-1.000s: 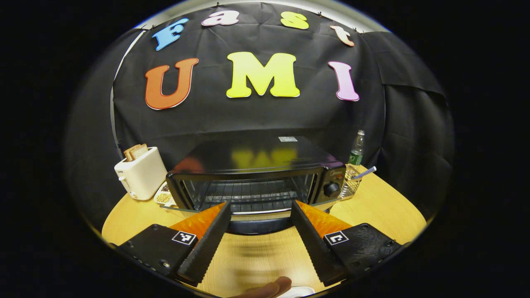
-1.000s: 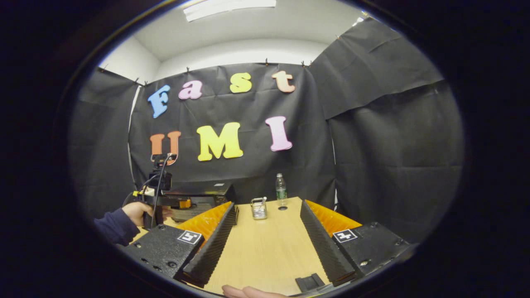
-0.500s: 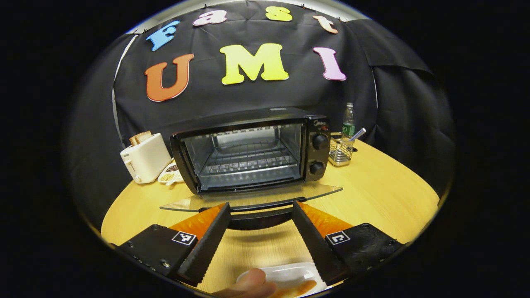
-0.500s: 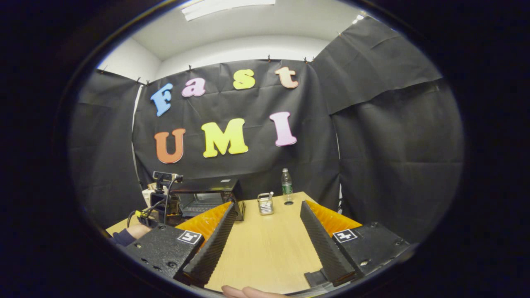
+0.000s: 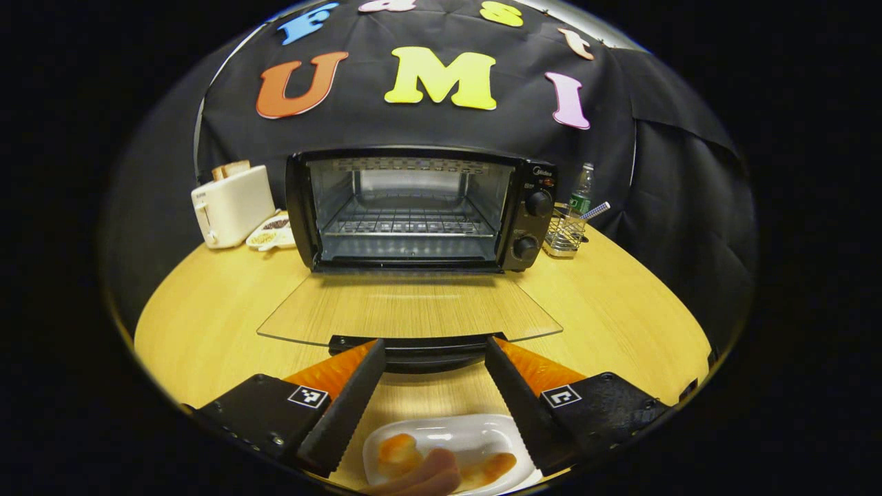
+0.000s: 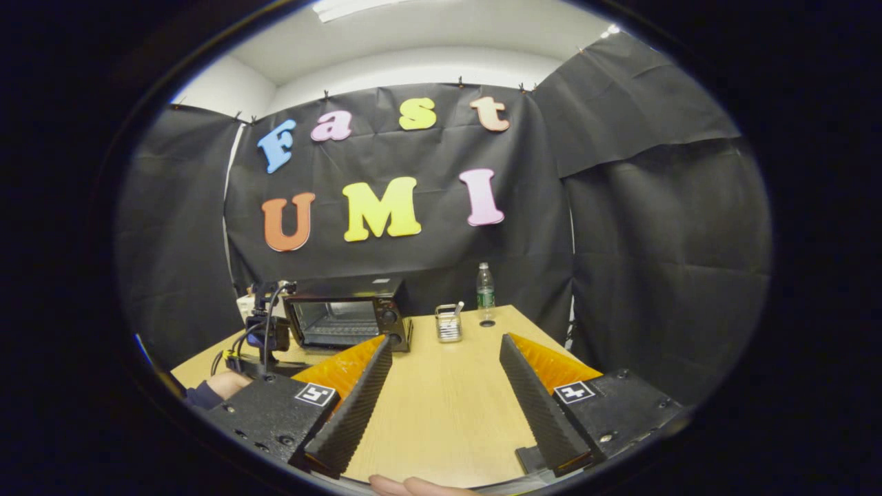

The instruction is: Open the electric oven with the left hand, put the food in, and close the electric oven.

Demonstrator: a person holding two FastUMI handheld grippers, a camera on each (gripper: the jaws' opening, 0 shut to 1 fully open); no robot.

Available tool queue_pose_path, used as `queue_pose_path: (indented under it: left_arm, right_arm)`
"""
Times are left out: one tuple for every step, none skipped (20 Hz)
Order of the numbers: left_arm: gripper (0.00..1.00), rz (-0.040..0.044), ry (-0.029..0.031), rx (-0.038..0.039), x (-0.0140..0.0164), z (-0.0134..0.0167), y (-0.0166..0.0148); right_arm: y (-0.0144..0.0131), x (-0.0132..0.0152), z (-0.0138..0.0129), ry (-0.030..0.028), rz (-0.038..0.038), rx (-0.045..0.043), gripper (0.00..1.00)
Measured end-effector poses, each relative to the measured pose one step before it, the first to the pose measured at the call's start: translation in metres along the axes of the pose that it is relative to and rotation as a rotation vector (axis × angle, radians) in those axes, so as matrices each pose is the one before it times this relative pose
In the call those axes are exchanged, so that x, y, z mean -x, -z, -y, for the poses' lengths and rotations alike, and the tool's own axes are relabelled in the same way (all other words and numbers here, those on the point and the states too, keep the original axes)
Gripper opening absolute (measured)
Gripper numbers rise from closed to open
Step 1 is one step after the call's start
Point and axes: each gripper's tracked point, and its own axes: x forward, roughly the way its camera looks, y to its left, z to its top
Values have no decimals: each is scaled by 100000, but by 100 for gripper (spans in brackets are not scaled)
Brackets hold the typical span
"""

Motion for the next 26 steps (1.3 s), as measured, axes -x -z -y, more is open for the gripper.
queue_pose_path:
  left_arm:
    - [94, -3818, 453, 1692, -334, -115, 906]
    - [93, -2617, -242, 604, -45, -174, 502]
    - [93, -431, 66, -216, 68, -22, 24]
    - [93, 1223, 256, -239, 2, -28, -313]
    - [93, 460, 355, 478, -81, 18, -154]
    - [93, -1535, 272, 511, -63, -9, 360]
    - [93, -715, 354, 162, 88, -24, 73]
    - [93, 601, 929, -562, 164, 98, -291]
    - [93, 1152, -137, -396, 297, -185, -418]
    - [93, 1318, -872, 391, 433, -363, -490]
    - [93, 1367, 760, 1447, 237, -77, -551]
    - [93, 958, 839, 2014, 206, -221, -599]
    - [95, 638, 439, 1969, 229, -284, -647]
    - [94, 103, 582, 1393, 405, -308, -551]
    - [95, 699, 1202, 913, 613, -88, -590]
    - [95, 1924, 1246, 389, 855, -61, -755]
    - [95, 2733, 659, -228, 997, -187, -771]
    - [94, 2721, 229, -1020, 1130, -349, -691]
    - [94, 2150, -223, -1726, 1298, -423, -472]
    - [94, 2179, -526, -2157, 1320, -426, -423]
    - [94, 2855, -479, -2117, 1403, -416, -658]
    - [94, 2807, -843, -2049, 1351, -341, -622]
    - [94, 3166, -824, -1988, 1619, -321, -652]
    - [94, 3982, -972, -2293, 1744, -363, -930]
    - [94, 4067, -1208, -2304, 1679, -457, -763]
    - [94, 3977, -587, -1866, 1677, -385, -724]
  right_arm:
    - [294, -191, -56, -36, -850, 104, 96]
    - [425, -218, -178, -227, -1030, 157, 96]
    - [286, -223, -245, -339, -931, 219, 96]
    - [336, -152, -204, -386, -871, 305, 100]
    - [276, -197, -321, -494, -847, 414, 100]
    - [343, -196, -294, -522, -928, 446, 100]
    - [217, -238, -428, -796, -813, 457, 100]
    - [175, -197, -579, -1447, -615, 649, 100]
    - [191, -374, -688, -1753, -646, 867, 100]
    - [333, -463, -657, -1954, -847, 1141, 100]
    - [394, -586, -788, -1989, -1350, 1543, 100]
    - [560, -757, -646, -2045, -1783, 1408, 100]
    - [528, -805, -901, -2471, -1669, 1383, 100]
    - [690, -984, -1162, -3539, -2084, 1478, 100]
    - [561, -997, -1229, -4263, -2096, 1456, 100]
    - [775, -1347, -1376, -5105, -2923, 2145, 99]
    - [1104, -1459, -1181, -3873, -4411, 2327, 97]
    - [956, -1125, -713, -2385, -2817, 1564, 97]
    - [840, -1319, -975, -3214, -2584, 1500, 100]
    - [714, -1155, -1253, -4386, -2801, 992, 97]
    - [604, -1298, -1655, -7008, -2758, -487, 100]
    - [744, -1071, -2452, -8928, -3047, 50, 99]
    - [271, -905, -1596, -6911, -2442, 1070, 98]
    - [262, -946, -977, -5518, -2659, 2571, 98]
    - [16, -796, -561, -3574, -1667, 3063, 97]
    - [142, -893, -881, -4885, -1414, 4078, 100]
